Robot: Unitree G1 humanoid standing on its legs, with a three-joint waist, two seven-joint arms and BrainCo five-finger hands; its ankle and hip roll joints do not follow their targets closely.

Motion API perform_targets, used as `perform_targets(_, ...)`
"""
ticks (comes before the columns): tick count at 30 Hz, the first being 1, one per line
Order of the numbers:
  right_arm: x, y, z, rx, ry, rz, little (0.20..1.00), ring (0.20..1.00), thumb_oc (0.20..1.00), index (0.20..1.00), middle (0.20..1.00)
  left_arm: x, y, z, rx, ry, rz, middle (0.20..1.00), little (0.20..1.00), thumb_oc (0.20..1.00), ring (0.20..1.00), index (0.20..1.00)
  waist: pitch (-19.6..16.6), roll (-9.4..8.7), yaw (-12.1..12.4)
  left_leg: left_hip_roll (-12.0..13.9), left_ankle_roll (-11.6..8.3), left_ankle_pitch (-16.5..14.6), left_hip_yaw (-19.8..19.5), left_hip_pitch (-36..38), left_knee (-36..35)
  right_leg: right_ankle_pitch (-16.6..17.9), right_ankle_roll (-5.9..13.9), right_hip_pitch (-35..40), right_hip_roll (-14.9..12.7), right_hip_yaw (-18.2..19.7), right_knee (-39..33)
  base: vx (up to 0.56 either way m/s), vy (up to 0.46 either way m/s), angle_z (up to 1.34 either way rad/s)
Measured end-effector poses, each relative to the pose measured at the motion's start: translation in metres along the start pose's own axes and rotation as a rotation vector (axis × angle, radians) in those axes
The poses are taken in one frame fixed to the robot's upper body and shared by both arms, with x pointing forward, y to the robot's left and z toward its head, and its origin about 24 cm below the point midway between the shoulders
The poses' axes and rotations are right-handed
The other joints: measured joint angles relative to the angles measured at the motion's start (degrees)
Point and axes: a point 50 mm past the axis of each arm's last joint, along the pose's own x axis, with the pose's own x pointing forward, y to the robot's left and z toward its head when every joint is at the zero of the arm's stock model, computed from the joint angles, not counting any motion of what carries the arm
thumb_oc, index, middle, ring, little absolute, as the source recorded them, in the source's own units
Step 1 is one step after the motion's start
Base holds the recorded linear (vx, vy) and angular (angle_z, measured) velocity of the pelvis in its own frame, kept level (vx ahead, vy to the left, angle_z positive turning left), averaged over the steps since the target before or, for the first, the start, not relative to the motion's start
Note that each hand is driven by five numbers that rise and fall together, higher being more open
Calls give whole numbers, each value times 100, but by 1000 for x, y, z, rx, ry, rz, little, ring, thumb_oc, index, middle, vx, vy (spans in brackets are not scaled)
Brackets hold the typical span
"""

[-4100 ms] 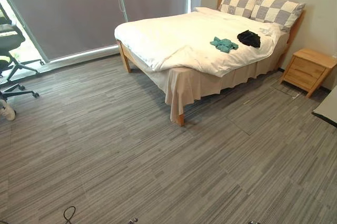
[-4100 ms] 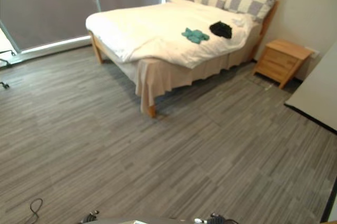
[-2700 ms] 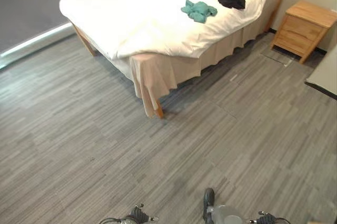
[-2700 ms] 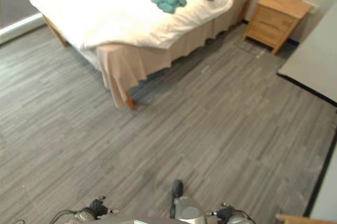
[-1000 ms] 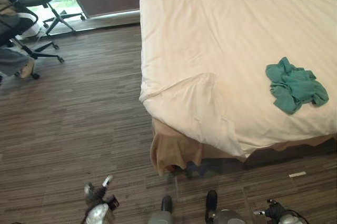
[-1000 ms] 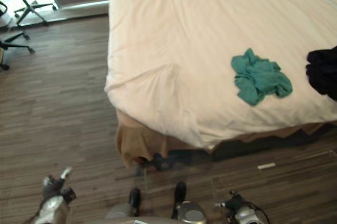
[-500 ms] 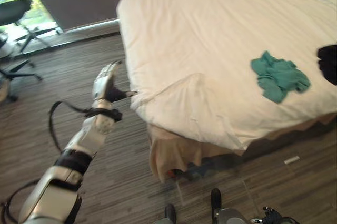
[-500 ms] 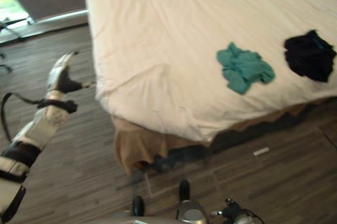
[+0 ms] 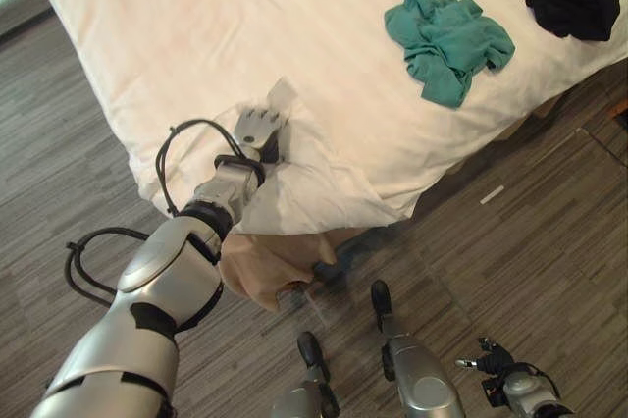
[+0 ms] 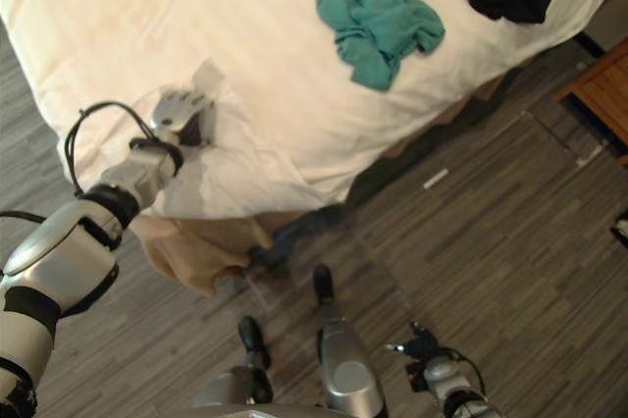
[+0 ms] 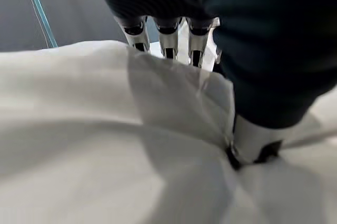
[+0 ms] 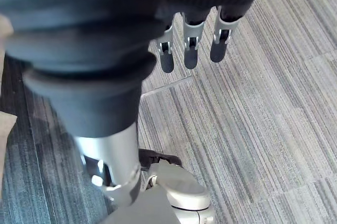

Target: Tidy up the quilt and then pick up the clothes from the bed and put them into the laundry hamper.

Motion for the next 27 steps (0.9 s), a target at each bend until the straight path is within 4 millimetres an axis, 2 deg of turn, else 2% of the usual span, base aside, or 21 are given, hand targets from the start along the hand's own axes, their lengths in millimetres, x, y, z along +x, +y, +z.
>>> perform_targets(2, 0, -7, 5, 75, -27, -27, 1000, 1000, 1000, 1000, 1000, -9, -23, -6, -40, 37, -62, 200, 200, 200, 200, 200, 1, 3, -52, 54, -64, -47, -8, 274, -9, -7, 4, 246, 45, 3, -3, 61, 19, -15)
perform_targets(4, -1, -28, 27, 152, -135, -83, 1000, 1000, 1000, 1000, 1000, -22, -48, -12, -132, 80, -112, 200, 200, 200, 200, 200, -9, 59, -76, 111, -131, -190, -24, 512, -33, -128, 6, 459, 91, 2, -3, 72, 28, -16)
perform_targets(5, -2, -34, 33, 158, -169, -107, 1000, 1000, 1000, 1000, 1000, -25, -54, -12, -139, 84, -128, 200, 200, 200, 200, 200, -16, 70, -92, 113, -130, -190, -30, 550, -32, -129, 7, 496, 91, -3, -5, 71, 36, 1)
perform_targets(6, -5, -53, 56, 197, -256, -162, 1000, 1000, 1000, 1000, 1000, -31, -61, -14, -173, 89, -141, 200, 200, 200, 200, 200, -24, 78, -15, 123, -125, -208, -56, 552, -35, -168, -41, 551, 76, -100, 0, 71, 36, 4)
perform_targets(7, -12, -63, 65, 224, -314, -188, 1000, 1000, 1000, 1000, 1000, -37, -63, -16, -269, 100, -114, 200, 200, 200, 200, 200, -37, 109, -9, 124, -99, -283, -63, 563, -35, -168, -44, 558, 66, -149, -5, 58, 17, 14)
perform_targets(8, -24, -86, 82, 228, -443, -282, 1000, 1000, 1000, 1000, 1000, -55, -89, -15, -317, 118, -171, 200, 200, 200, 200, 200, -187, 210, 13, 145, -95, -274, -119, 571, -35, -179, -56, 623, 65, -242, -3, 61, 14, 13)
perform_targets(9, -30, -99, 89, 218, -473, -325, 1000, 1000, 1000, 1000, 1000, -66, -98, -13, -387, 120, -181, 200, 200, 200, 200, 200, -197, 227, 53, 152, -92, -287, -200, 609, -36, -196, -80, 695, 65, -314, -1, 71, 20, 25)
perform_targets(10, -43, -121, 99, 197, -533, -393, 1000, 1000, 1000, 1000, 1000, -92, -111, -8, -514, 116, -159, 225, 225, 225, 225, 225, -223, 274, 164, 174, -107, -325, -229, 696, -36, -222, -95, 803, 75, -350, 0, 52, 13, 23)
perform_targets(11, -52, -137, 109, 145, -569, -454, 1000, 1000, 1000, 1000, 1000, -115, -124, -5, -592, 115, -182, 1000, 1000, 1000, 1000, 1000, -231, 287, 255, 192, -115, -326, -284, 782, -36, -220, -100, 915, 82, -423, 0, 46, 16, 39)
perform_targets(12, -62, -157, 116, 81, -598, -537, 1000, 1000, 1000, 1000, 1000, -145, -150, 0, -671, 142, -276, 1000, 1000, 1000, 1000, 1000, -334, 309, 357, 220, -148, -278, -378, 823, -33, -227, -91, 1009, 90, -511, -1, 35, 10, 40)
perform_targets(13, -68, -164, 123, 54, -616, -568, 1000, 1000, 1000, 1000, 1000, -159, -162, 4, -727, 163, -326, 1000, 1000, 1000, 1000, 1000, -365, 304, 432, 230, -146, -282, -418, 860, -35, -253, -79, 1067, 87, -560, -2, 39, 16, 45)
perform_targets(14, -83, -176, 141, -21, -698, -628, 1000, 1000, 1000, 1000, 1000, -202, -195, 6, -826, 261, -470, 1000, 1000, 1000, 1000, 1000, -463, 276, 557, 221, -145, -272, -504, 961, 4, -269, -89, 1134, 93, -537, -2, 43, 13, 43)
perform_targets(15, -93, -183, 161, -26, -772, -665, 758, 758, 758, 758, 758, -221, -210, 8, -839, 289, -558, 1000, 1000, 1000, 1000, 1000, -525, 252, 712, 217, -129, -254, -584, 920, -1, -315, -53, 1192, 62, -608, -2, 41, 4, 32)
perform_targets(16, -107, -179, 197, -83, -880, -669, 379, 379, 379, 379, 379, -263, -235, 17, -913, 386, -683, 1000, 1000, 1000, 1000, 1000, -586, 185, 914, 197, -120, -267, -653, 903, -34, -349, -61, 1216, 45, -646, -4, 2, -19, 39)
perform_targets(17, -115, -173, 217, -112, -963, -657, 200, 200, 200, 200, 200, -286, -249, 22, -932, 450, -777, 1000, 1000, 1000, 1000, 1000, -669, 143, 885, 181, -115, -220, -695, 920, -12, -330, -86, 1228, 29, -669, -4, -20, -21, 41)
perform_targets(19, -121, -158, 245, -131, -1063, -624, 200, 200, 200, 200, 200, -314, -262, 24, -930, 520, -872, 1000, 1000, 1000, 1000, 1000, -722, 45, 1123, 178, -123, -210, -958, 881, -32, -385, -39, 1339, -9, -903, -4, -33, -15, 57)
perform_targets(20, -124, -142, 264, -210, -1108, -568, 200, 200, 200, 200, 200, -339, -275, 24, -934, 642, -950, 1000, 1000, 1000, 1000, 1000, -810, -15, 1313, 164, -106, -238, -1060, 819, -33, -449, -12, 1383, -26, -949, -3, -24, -8, 65)
perform_targets(21, -124, -132, 270, -213, -1138, -527, 200, 200, 200, 200, 200, -348, -279, 21, -902, 680, -990, 1000, 1000, 1000, 1000, 1000, -908, -96, 1416, 146, -96, -198, -1142, 743, -11, -475, -22, 1295, -48, -1001, -5, -13, 0, 77)
perform_targets(23, -129, -127, 279, -200, -1192, -506, 200, 200, 200, 200, 200, -353, -279, 20, -888, 683, -1005, 1000, 1000, 1000, 1000, 1000, -903, -135, 1571, 128, -91, -92, -1139, 594, 1, -476, -23, 1235, -85, -1025, -6, 0, 0, 53)
perform_targets(25, -124, -123, 275, -195, -1172, -486, 200, 200, 200, 200, 200, -356, -279, 21, -886, 676, -1007, 1000, 1000, 1000, 1000, 1000, -902, -141, 1640, 44, -32, -41, -1123, 569, -1, -457, 4, 1231, -175, -976, -5, 0, 0, 8)
perform_targets(27, -118, -122, 267, -197, -1133, -481, 200, 200, 200, 200, 200, -356, -278, 22, -889, 670, -996, 1000, 1000, 1000, 1000, 1000, -897, -155, 1592, -26, 15, -42, -1093, 560, -18, -425, 48, 1220, -254, -930, -7, -426, -38, -12)
